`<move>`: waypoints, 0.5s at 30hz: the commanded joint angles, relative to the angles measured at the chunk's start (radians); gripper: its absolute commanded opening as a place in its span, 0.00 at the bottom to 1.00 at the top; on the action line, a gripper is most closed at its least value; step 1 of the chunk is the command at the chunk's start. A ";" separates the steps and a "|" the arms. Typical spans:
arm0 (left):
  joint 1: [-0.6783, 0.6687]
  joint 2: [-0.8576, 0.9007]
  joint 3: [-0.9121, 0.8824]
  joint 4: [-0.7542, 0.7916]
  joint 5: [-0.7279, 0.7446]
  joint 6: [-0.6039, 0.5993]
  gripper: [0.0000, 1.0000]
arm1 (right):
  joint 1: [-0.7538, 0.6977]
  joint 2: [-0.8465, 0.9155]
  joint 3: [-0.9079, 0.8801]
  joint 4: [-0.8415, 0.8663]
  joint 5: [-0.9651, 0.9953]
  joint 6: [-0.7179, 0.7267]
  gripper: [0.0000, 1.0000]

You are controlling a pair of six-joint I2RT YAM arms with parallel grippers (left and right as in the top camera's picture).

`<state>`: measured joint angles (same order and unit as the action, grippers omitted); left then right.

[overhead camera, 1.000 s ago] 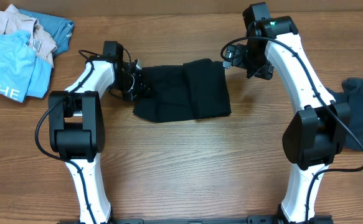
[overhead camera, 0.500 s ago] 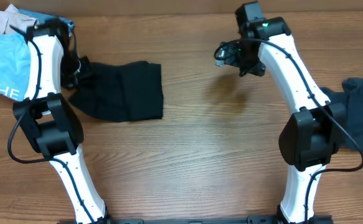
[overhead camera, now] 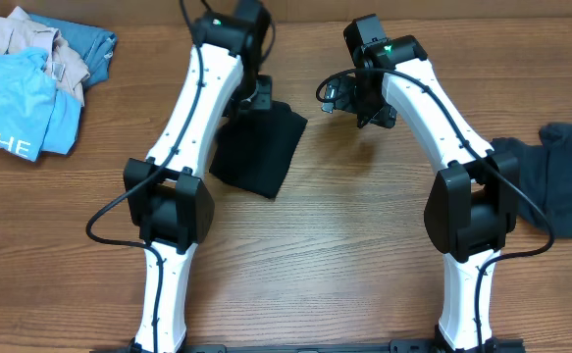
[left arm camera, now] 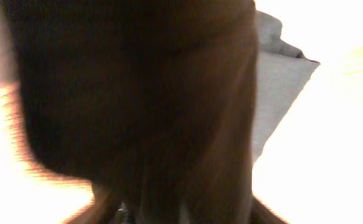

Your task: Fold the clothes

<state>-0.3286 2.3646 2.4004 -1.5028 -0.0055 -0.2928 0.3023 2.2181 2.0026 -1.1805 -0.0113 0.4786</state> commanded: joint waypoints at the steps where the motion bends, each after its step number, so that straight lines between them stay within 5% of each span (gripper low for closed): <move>1: 0.000 -0.003 0.023 -0.014 -0.025 -0.011 0.61 | -0.013 0.005 0.010 -0.003 -0.009 0.012 0.97; 4: 0.000 -0.003 0.023 -0.030 0.060 -0.006 0.59 | -0.050 0.005 0.011 -0.006 -0.023 0.013 0.98; 6: -0.001 -0.003 0.024 -0.026 0.075 -0.005 0.49 | -0.086 0.004 0.011 -0.012 -0.070 0.013 0.98; 9: 0.014 -0.005 0.098 -0.036 0.012 -0.002 0.53 | -0.135 -0.003 0.023 -0.009 -0.208 -0.024 0.98; 11: 0.048 -0.005 0.211 -0.042 -0.002 -0.016 0.64 | -0.147 -0.027 0.043 -0.009 -0.340 -0.101 0.97; 15: 0.152 -0.004 0.246 -0.088 0.022 -0.049 1.00 | -0.127 -0.051 0.058 -0.046 -0.590 -0.200 0.97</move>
<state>-0.2535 2.3650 2.6366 -1.5631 0.0181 -0.3130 0.1532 2.2162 2.0293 -1.1992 -0.3836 0.3645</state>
